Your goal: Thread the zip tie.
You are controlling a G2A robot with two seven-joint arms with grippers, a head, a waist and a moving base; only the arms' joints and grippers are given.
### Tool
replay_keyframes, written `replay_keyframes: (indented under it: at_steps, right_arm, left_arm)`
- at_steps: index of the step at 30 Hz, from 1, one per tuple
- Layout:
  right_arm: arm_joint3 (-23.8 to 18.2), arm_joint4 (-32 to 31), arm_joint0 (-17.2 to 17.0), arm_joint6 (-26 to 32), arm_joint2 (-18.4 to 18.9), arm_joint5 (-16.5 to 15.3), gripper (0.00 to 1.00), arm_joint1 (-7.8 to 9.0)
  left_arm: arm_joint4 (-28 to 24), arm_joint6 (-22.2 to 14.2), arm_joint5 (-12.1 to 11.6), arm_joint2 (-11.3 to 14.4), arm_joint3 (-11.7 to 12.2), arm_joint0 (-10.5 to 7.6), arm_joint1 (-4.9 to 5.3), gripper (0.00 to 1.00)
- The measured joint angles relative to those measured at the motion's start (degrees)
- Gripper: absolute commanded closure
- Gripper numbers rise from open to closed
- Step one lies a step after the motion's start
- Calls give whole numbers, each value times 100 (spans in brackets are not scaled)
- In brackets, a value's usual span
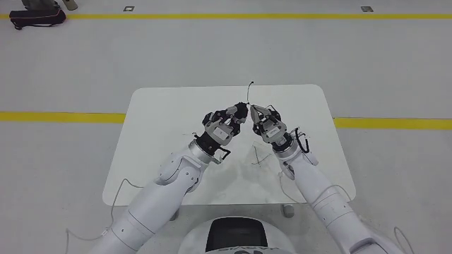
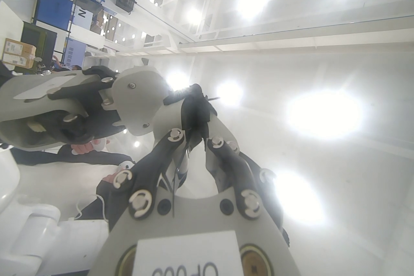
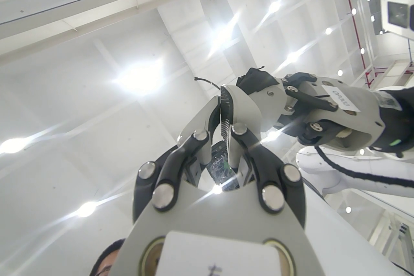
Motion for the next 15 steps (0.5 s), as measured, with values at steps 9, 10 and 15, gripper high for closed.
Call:
replay_keyframes:
  at_steps: [9,10,15]
  right_arm:
    - [-29,-69,-78,14,98,11,100,-13]
    - [-33,-76,-85,15,106,11,100,-15]
    - [-50,-93,-124,20,152,25,100,-24]
  left_arm:
    - [0,0,0,0,0,0,0,100]
    - [0,0,0,0,0,0,0,100]
    - [0,0,0,0,0,0,0,100]
